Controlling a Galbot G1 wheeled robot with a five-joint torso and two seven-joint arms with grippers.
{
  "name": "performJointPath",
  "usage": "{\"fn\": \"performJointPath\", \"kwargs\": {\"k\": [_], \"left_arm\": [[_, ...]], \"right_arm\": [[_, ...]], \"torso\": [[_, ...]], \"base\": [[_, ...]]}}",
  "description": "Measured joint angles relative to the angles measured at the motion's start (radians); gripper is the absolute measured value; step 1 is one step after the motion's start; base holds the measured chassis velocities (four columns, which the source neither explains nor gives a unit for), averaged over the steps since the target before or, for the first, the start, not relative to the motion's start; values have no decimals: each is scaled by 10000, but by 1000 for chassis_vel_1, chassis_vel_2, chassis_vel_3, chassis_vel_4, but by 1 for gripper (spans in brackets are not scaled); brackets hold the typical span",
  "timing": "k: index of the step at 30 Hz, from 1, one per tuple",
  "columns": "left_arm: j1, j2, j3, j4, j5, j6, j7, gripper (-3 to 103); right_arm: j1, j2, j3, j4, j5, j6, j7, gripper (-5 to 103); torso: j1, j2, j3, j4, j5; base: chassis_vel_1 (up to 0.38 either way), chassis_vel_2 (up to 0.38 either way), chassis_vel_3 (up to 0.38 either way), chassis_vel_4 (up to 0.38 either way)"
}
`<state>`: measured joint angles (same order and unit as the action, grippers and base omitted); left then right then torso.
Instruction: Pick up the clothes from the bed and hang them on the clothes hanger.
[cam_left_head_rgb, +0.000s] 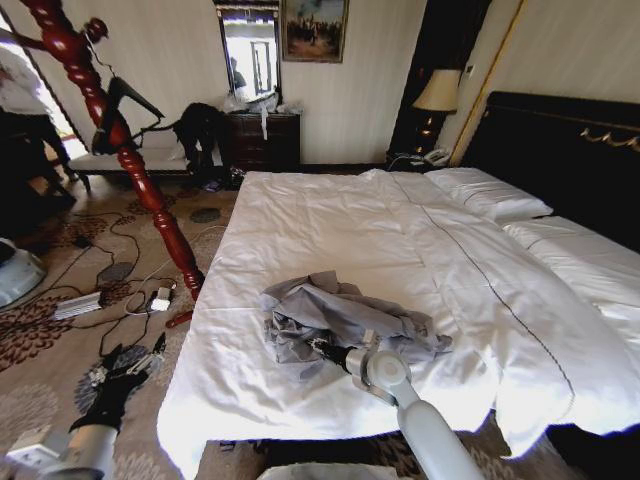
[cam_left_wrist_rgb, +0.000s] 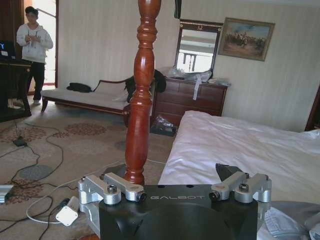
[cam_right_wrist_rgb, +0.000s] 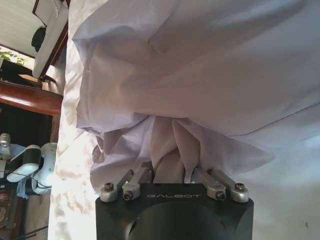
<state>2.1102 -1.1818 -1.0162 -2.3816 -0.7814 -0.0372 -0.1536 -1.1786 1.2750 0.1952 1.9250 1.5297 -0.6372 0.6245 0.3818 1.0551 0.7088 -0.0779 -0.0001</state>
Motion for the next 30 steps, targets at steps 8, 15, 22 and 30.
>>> {"fn": "performJointPath", "kwargs": {"k": [8,15,22,30], "left_arm": [[-3,-24,-18,8,-35,-69,7,100],[-165,-81,273,217,-29,-122,27,100],[-430,26,587,372,35,-130,23,100],[-334,84,450,507,-96,-276,130,100]], "right_arm": [[-595,-525,59,708,247,-383,449,2],[-2222,-2229,1108,2138,441,-967,951,0],[-3549,-3710,1951,3150,-68,-973,1309,0],[-4472,-4301,2435,3435,-849,-979,1749,-2]], "torso": [[1,0,0,2,2],[0,1,0,-3,-1],[0,1,-1,0,2],[0,0,0,0,2]], "base": [[0,0,0,0],[0,0,0,0],[0,0,0,0],[0,0,0,0]]}}
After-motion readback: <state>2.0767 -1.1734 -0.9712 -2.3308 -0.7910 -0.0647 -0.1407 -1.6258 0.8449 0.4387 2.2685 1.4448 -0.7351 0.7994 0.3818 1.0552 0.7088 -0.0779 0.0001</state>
